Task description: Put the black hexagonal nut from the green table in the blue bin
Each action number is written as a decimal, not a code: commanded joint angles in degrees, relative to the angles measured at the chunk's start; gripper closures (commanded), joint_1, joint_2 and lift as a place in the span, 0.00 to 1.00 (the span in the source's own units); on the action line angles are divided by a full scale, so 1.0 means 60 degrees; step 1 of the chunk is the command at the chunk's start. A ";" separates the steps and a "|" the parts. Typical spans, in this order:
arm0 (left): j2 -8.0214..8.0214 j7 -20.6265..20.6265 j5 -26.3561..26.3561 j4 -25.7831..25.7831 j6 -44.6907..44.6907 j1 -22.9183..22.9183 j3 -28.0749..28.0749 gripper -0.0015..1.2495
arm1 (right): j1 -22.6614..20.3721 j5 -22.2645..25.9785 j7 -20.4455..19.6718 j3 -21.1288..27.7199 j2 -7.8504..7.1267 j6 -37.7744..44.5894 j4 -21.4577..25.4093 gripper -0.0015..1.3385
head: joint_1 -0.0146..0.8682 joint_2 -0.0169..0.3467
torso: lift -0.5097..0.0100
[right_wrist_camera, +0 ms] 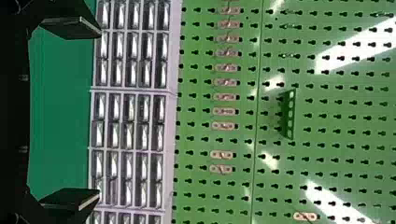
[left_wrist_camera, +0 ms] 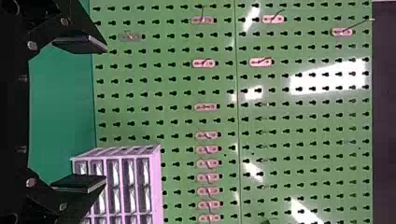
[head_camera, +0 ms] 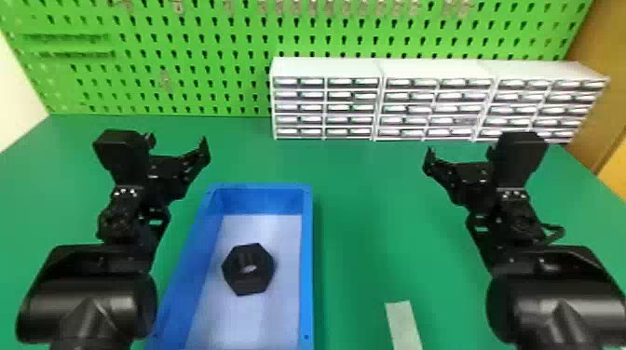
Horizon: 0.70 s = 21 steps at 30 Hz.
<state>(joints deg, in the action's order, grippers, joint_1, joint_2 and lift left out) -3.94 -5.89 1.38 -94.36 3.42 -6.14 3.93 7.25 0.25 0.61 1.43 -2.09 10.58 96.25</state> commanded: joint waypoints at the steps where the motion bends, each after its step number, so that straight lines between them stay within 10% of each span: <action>1: -0.0003 0.0000 0.0049 -0.0006 0.0001 0.0086 -0.0011 0.22 | -0.0006 0.0017 0.0000 0.0010 0.0012 -0.0006 -0.0002 0.08 | 0.79 0.19 | 0.80; 21: 0.0012 0.0029 0.0195 -0.0006 0.0015 0.0291 -0.0084 0.22 | -0.0036 0.0119 0.0000 0.0010 0.0056 0.0140 0.0071 0.08 | 0.79 0.19 | 0.80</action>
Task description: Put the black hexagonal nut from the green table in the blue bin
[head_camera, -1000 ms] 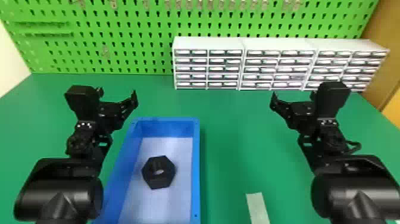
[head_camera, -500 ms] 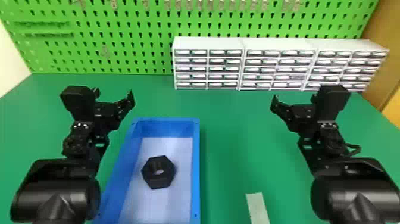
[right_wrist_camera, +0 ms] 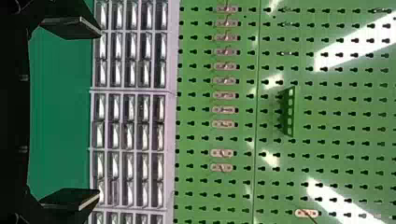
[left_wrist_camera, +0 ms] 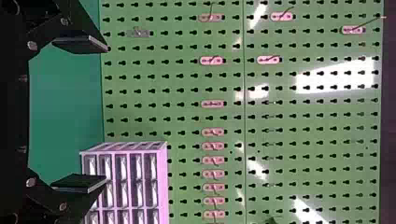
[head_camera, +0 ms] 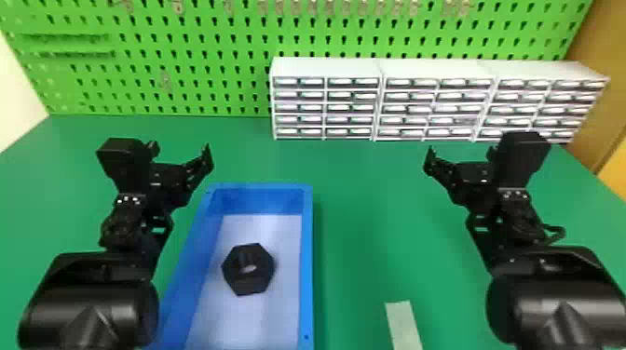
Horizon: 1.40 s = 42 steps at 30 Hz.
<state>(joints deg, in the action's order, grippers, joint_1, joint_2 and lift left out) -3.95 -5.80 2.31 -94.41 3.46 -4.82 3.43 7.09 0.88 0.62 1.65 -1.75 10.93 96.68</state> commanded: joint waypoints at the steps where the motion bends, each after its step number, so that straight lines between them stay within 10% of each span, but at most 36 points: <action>1: -0.0001 0.0015 0.0040 0.0002 -0.0006 0.0086 -0.0001 0.22 | -0.0009 0.0014 0.0000 -0.0041 -0.0001 0.0098 0.0000 0.08 | 0.79 0.19 | 0.80; 42: -0.0001 0.0015 0.0172 -0.0101 0.0068 0.0188 0.0014 0.22 | -0.0112 0.0204 0.0000 -0.0305 0.0014 -0.0005 0.0000 0.08 | 0.79 0.19 | 0.80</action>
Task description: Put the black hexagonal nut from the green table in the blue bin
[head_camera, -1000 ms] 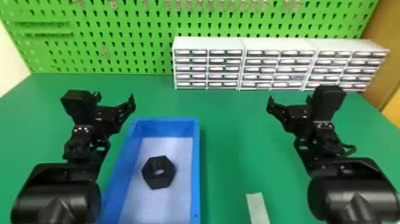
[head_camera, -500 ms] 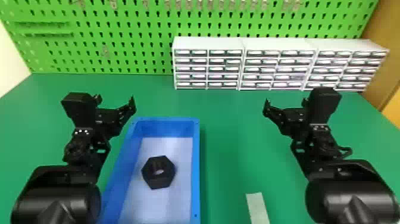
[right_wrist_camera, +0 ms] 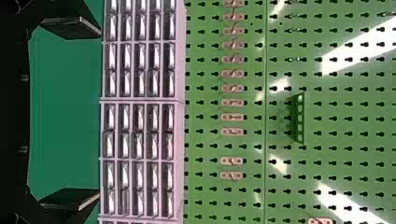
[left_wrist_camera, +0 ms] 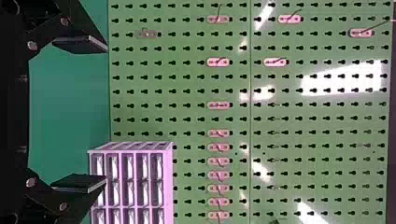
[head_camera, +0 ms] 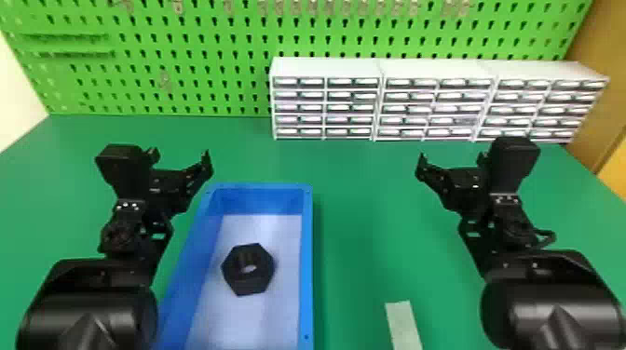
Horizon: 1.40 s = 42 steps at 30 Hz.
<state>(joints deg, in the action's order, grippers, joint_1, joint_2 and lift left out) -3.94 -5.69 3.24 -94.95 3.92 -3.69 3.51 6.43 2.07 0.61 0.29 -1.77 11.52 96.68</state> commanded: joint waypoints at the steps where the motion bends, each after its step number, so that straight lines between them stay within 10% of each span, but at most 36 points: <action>1: -0.0003 -0.0004 0.0017 -0.0011 0.0006 -0.0015 0.0001 0.22 | -0.0017 0.0006 0.0000 -0.0092 0.0016 -0.0147 -0.0015 0.08 | 0.79 0.19 | 0.80; 42: -0.0003 0.0011 -0.0056 0.0238 0.0064 -0.0059 -0.0336 0.22 | -0.0105 0.0123 0.0000 -0.0532 -0.0072 -0.0850 -0.0557 0.08 | 0.79 0.19 | 0.80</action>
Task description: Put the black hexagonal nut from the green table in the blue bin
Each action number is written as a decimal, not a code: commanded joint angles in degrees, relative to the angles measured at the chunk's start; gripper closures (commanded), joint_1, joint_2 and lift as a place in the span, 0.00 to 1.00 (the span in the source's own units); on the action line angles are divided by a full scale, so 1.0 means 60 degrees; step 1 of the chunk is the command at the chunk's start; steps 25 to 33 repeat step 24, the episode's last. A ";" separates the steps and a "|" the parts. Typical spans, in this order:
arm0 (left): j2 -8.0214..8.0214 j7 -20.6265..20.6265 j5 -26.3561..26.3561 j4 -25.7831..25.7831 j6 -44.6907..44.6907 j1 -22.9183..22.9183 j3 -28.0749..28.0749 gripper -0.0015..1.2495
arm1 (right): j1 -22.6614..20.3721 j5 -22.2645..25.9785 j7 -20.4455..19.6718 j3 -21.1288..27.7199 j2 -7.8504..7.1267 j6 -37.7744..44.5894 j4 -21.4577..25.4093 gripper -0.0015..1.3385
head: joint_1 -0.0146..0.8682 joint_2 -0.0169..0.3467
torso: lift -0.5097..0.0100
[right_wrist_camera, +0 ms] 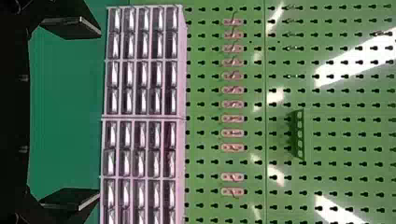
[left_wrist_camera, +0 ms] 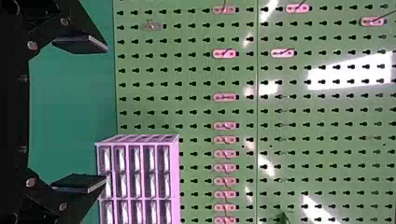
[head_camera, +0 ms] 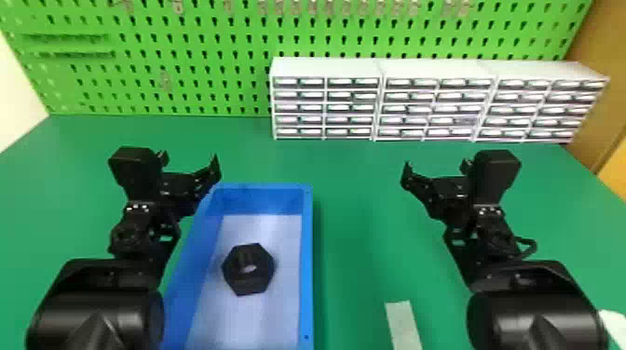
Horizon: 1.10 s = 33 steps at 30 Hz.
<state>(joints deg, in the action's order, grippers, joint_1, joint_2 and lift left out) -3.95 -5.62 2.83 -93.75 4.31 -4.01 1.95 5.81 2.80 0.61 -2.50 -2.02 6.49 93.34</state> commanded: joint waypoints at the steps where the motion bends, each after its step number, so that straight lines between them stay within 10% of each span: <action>1: 0.0000 0.0000 0.0011 0.0053 -0.0015 -0.0020 -0.0090 0.22 | -0.0001 0.0001 0.0001 -0.0081 -0.0030 -0.0013 0.0000 0.08 | 0.79 0.19 | 0.80; 33: 0.0015 0.0000 0.0114 0.0156 -0.0015 0.0024 -0.0222 0.22 | -0.0060 0.0075 0.0001 0.0021 -0.0030 -0.0013 0.0015 0.08 | 0.79 0.19 | 0.80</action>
